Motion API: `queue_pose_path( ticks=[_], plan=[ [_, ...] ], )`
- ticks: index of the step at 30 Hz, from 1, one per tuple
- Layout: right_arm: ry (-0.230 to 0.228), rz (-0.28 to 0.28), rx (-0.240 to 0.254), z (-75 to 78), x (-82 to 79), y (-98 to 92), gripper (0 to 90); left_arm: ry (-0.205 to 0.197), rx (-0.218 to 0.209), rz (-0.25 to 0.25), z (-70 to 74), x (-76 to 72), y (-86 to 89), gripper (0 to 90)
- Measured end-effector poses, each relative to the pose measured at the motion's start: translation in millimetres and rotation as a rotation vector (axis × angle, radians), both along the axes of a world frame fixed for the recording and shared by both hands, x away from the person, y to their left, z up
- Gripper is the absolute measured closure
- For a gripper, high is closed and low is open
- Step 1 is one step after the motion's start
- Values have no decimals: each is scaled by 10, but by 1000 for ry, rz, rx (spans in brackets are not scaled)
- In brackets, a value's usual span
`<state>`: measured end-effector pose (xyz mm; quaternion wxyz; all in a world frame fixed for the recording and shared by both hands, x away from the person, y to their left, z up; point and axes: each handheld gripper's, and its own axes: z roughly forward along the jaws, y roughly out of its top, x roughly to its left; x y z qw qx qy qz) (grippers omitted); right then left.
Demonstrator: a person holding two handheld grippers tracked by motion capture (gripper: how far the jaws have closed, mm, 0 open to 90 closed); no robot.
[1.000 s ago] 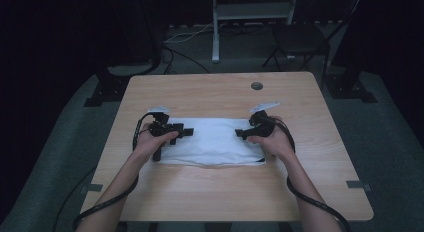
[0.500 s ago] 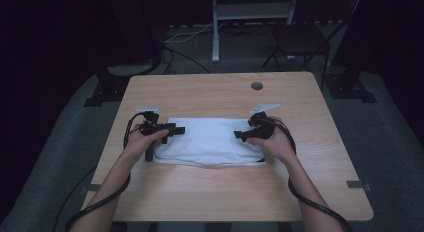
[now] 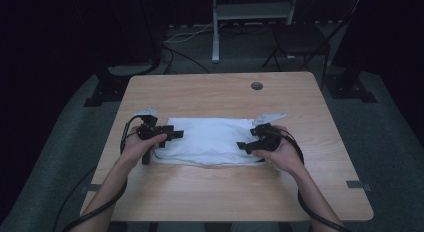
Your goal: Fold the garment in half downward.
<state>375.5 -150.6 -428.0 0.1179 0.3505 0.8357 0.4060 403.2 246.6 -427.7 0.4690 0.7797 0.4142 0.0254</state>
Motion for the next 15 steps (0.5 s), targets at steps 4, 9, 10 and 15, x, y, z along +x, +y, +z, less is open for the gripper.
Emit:
queue_pose_path(
  ticks=[4, 9, 10, 15],
  plan=[
    [12, 0, 2, -54, -153, -56, 222, -21, 40, -8, -20, -182, 43, 314],
    [18, 1, -30, -96, -233, -49, 222, -9, 96, -30, -56, -267, 53, 314],
    [18, 2, -34, -101, -238, -45, 222, -6, 106, -30, -70, -275, 50, 314],
    [13, 0, -44, -126, -254, -39, 226, -28, 123, -35, -89, -315, 75, 315]
  ],
)
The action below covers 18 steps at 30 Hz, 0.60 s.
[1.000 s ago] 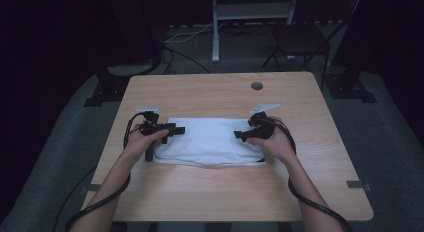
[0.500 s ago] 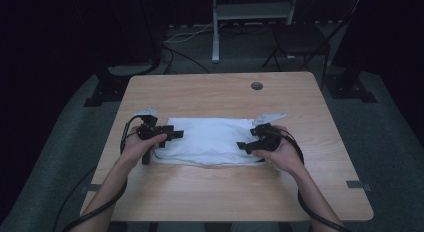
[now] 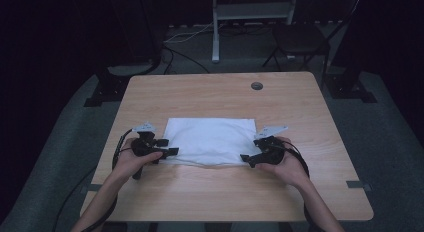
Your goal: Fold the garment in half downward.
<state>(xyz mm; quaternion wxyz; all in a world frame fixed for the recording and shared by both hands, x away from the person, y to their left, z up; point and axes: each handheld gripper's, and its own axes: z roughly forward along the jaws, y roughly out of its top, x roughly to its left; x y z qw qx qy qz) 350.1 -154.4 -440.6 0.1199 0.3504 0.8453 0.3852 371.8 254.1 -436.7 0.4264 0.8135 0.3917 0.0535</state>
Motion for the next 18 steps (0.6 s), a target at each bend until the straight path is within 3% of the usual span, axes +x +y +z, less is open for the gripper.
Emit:
queue_pose_path(
  ticks=[5, 9, 18],
  plan=[
    [-22, 2, -21, -11, -21, 9, 228, -41, 40, 12, -3, -47, 23, 316],
    [-28, -4, -18, -20, -35, 8, 229, -73, 45, 20, -26, -102, 28, 316],
    [-16, -1, -23, 8, -39, 10, 222, -56, 13, 42, -4, -147, 31, 315]
  ],
)
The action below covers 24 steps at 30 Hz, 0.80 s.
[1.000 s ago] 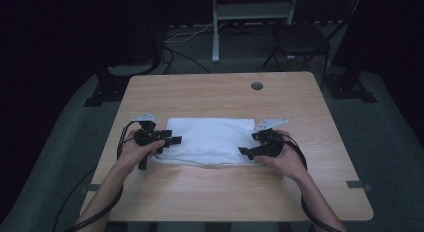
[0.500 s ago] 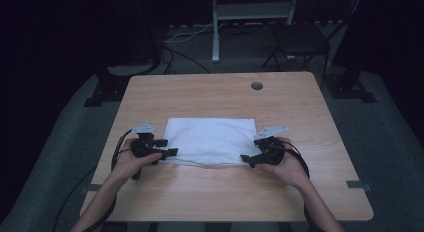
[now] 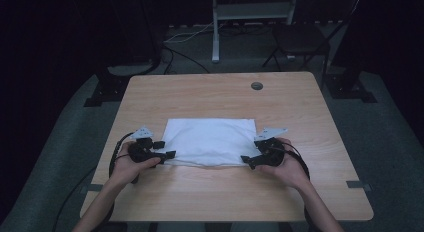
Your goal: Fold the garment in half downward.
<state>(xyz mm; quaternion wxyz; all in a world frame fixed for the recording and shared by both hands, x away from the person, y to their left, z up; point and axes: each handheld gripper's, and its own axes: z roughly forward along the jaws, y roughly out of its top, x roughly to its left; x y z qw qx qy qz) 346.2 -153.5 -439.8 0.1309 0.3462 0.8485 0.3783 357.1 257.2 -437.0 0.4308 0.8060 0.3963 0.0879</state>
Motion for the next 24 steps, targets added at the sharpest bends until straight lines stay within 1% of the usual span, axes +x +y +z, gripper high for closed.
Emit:
queue_pose_path(
  ticks=[2, 3, 4, 5, 7, 9, 11, 13, 14, 17, 19, 21, 22, 24],
  plan=[
    [-22, -9, 36, 69, -19, 19, 222, -17, -24, 4, 20, -4, -19, 315],
    [-34, -8, 56, 104, -29, 41, 223, -16, -30, 5, 20, 0, -33, 315],
    [-46, 3, 55, 129, -33, 72, 223, -8, -27, -1, 13, 9, -49, 314],
    [-49, 10, 44, 140, -33, 108, 222, 5, -20, -8, 1, 16, -68, 314],
    [-36, 29, 26, 123, -13, 170, 221, 11, 2, -17, -22, 22, -97, 314],
    [-26, 37, 16, 86, 2, 205, 220, 6, 9, -18, -22, 10, -102, 315],
    [-13, 43, 18, 40, 6, 219, 220, -1, 9, -21, -28, -11, -94, 315],
    [-1, 38, 16, -6, -2, 213, 219, -23, 18, -30, -44, -45, -88, 315],
    [-9, 39, 22, -19, -7, 202, 220, -30, 21, -31, -47, -60, -87, 315],
    [-3, 33, 25, -31, -33, 163, 226, -32, 24, -29, -48, -92, -86, 315],
    [-11, 39, 24, -40, -55, 140, 229, -25, 17, -28, -46, -107, -88, 315],
    [-11, 40, 24, -40, -64, 121, 229, 8, -1, -21, -19, -95, -80, 315],
    [-7, 39, 25, -36, -61, 115, 229, 14, -16, -12, 5, -84, -78, 314],
    [5, 29, 20, 1, -42, 130, 220, -9, -29, 7, 80, -60, -128, 307]
  ],
)
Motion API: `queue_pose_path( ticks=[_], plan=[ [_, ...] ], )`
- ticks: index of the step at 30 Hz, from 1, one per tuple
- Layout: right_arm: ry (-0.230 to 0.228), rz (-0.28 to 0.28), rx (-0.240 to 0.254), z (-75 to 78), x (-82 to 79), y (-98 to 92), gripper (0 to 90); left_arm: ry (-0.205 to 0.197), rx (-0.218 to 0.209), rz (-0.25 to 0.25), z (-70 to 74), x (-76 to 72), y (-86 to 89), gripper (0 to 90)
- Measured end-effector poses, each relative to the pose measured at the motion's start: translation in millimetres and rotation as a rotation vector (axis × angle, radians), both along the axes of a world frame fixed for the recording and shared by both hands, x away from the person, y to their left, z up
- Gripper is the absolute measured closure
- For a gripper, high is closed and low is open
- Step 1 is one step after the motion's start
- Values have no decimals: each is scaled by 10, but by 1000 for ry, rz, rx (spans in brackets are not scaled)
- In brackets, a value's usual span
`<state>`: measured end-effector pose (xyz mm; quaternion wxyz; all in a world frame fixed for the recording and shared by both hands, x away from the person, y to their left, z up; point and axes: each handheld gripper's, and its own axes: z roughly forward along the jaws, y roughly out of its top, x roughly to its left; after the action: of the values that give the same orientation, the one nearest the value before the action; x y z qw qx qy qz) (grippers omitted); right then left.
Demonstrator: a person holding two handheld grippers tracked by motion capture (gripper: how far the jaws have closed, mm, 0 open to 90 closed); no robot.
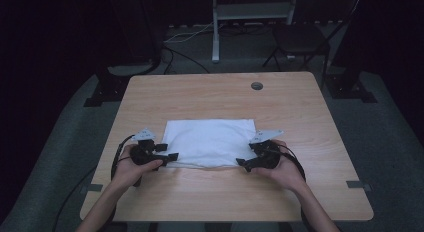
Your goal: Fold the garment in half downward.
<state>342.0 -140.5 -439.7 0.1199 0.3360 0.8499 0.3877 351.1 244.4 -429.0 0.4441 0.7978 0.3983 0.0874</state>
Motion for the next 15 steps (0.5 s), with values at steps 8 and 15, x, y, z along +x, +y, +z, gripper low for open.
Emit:
queue_pose_path(
  ticks=[8, 15],
  plan=[
    [-71, 29, -4, 135, 95, 542, 215, -29, 145, -105, 46, -21, -767, 305],
    [-52, 48, -32, 5, 83, 701, 216, -44, 212, -134, -57, -48, -917, 305]
  ],
)
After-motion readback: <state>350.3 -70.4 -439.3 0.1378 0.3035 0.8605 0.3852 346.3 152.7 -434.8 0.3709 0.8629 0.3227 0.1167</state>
